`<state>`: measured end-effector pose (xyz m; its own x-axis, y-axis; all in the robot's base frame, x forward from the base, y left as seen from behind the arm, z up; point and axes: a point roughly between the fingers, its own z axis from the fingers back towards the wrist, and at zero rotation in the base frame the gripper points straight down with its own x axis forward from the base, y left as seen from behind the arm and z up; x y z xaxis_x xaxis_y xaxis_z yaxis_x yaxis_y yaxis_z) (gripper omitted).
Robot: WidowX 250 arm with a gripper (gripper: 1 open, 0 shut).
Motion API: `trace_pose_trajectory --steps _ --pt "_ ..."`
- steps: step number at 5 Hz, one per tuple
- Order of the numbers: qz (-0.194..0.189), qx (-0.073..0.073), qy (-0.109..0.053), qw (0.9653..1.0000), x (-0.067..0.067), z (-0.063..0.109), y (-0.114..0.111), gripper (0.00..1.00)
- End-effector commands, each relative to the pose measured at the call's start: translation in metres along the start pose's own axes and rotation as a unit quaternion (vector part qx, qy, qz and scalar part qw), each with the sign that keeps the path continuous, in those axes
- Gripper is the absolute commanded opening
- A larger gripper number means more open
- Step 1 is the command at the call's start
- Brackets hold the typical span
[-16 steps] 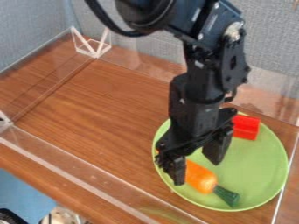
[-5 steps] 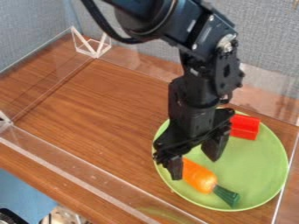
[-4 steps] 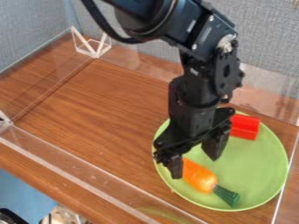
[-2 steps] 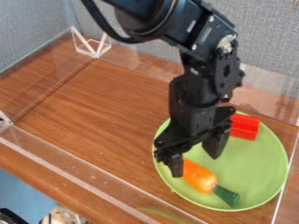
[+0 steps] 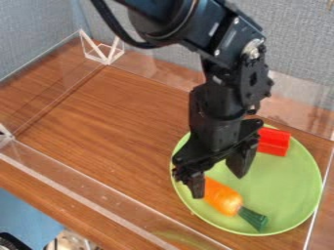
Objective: Move the carrot from the green plate to the table
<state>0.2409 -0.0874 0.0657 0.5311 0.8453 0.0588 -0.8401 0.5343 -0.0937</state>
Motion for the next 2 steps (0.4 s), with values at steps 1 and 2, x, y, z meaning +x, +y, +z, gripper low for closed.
trace_pose_trajectory --steps 1,2 --pt "0.001 -0.024 -0.003 0.9997 0.0031 0.0128 -0.0065 1.00" --pt "0.002 -0.024 -0.003 0.9997 0.0040 0.0133 -0.0064 1.00"
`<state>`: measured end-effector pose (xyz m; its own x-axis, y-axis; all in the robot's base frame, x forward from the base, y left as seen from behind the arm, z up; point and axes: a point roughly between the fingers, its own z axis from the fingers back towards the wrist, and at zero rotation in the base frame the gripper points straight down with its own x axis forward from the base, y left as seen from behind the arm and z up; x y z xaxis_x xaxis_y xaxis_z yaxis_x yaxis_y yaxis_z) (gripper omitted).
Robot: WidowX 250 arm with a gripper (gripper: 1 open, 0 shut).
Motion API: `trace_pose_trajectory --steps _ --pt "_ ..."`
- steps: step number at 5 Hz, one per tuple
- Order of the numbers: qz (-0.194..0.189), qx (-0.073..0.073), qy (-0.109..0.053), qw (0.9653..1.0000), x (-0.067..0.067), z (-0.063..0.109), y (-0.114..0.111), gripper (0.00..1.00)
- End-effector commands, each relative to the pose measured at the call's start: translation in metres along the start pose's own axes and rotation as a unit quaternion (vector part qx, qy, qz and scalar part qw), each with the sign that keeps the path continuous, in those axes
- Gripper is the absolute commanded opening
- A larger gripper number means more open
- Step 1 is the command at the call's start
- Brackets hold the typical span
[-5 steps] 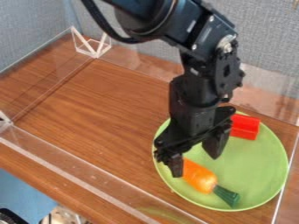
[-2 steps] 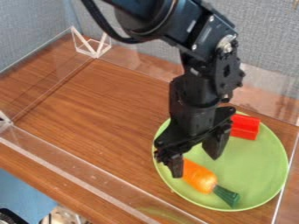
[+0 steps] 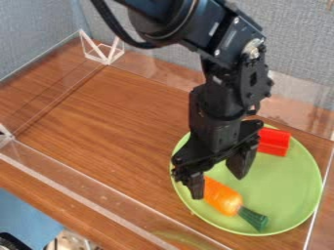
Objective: Move the carrot from the green plate to the table
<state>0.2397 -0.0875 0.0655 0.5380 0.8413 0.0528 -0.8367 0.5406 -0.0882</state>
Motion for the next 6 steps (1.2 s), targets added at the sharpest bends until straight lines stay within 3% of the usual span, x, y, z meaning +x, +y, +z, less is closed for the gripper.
trace_pose_trajectory --steps 1,3,6 --pt "0.007 -0.028 -0.005 0.9996 0.006 0.014 -0.007 1.00" --pt "0.011 -0.030 -0.003 0.9995 0.008 0.016 -0.007 1.00" --pt "0.017 -0.021 -0.001 0.9996 0.007 0.003 -0.011 1.00"
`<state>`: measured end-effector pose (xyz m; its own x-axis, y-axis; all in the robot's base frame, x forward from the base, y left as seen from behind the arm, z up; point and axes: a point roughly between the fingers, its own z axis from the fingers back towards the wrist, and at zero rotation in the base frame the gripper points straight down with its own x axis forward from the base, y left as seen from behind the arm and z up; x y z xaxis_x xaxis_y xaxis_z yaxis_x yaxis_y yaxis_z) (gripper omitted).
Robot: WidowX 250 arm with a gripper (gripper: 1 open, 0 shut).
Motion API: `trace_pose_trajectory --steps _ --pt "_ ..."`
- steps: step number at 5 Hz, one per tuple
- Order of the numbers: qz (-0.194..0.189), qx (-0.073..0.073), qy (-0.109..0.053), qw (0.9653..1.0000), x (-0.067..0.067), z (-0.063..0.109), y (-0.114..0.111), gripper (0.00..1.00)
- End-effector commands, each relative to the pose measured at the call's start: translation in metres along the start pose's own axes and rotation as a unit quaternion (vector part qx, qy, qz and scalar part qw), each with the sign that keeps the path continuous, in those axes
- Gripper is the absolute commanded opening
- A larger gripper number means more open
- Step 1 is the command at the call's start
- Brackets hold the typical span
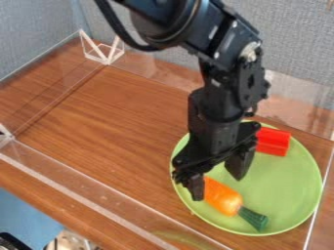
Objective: Move the carrot from the green plate to the table
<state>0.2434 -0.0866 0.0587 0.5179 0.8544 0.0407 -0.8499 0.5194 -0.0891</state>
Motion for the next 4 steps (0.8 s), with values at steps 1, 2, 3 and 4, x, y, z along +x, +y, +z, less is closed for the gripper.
trace_pose_trajectory --steps 1,2,3,4 --pt "0.003 -0.024 -0.005 0.9997 0.0050 0.0127 -0.0100 1.00" --pt "0.001 -0.028 -0.002 0.9996 0.0058 0.0157 -0.0105 1.00" --pt "0.003 -0.034 0.000 0.9994 0.0070 0.0187 -0.0106 1.00" --pt "0.004 -0.038 0.000 0.9993 0.0078 0.0216 -0.0103 1.00"
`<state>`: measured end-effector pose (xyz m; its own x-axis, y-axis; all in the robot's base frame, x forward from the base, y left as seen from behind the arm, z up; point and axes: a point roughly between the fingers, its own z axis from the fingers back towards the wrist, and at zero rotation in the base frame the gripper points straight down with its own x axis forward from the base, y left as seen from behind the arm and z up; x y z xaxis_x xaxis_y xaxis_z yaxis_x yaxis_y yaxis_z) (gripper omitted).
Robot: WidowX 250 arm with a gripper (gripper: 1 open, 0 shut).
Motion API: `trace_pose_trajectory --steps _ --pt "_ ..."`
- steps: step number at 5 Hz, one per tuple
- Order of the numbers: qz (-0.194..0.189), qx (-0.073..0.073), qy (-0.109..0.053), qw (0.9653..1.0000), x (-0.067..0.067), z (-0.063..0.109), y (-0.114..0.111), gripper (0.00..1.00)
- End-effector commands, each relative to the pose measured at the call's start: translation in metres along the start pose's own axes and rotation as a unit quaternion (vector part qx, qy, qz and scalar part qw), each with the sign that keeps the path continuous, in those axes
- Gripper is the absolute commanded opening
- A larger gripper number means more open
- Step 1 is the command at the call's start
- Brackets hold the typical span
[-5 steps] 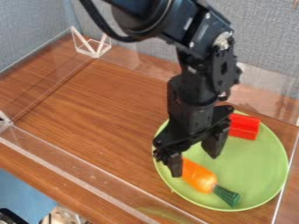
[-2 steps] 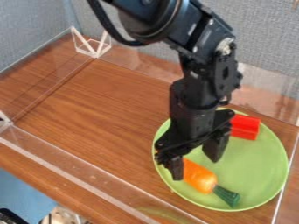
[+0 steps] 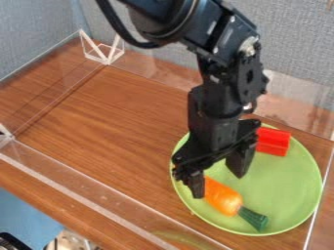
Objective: Move the carrot from the green plate to the table
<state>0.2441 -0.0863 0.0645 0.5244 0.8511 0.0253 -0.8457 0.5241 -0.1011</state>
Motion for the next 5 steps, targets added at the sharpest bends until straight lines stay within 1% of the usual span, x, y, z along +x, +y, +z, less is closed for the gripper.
trace_pose_trajectory --steps 1,3,5 --pt "0.007 -0.032 -0.007 0.9994 0.0060 0.0154 -0.0102 1.00" --pt "0.007 -0.030 -0.005 0.9995 0.0038 0.0105 -0.0114 1.00" --pt "0.003 -0.030 -0.007 0.9995 0.0017 0.0082 -0.0109 1.00"
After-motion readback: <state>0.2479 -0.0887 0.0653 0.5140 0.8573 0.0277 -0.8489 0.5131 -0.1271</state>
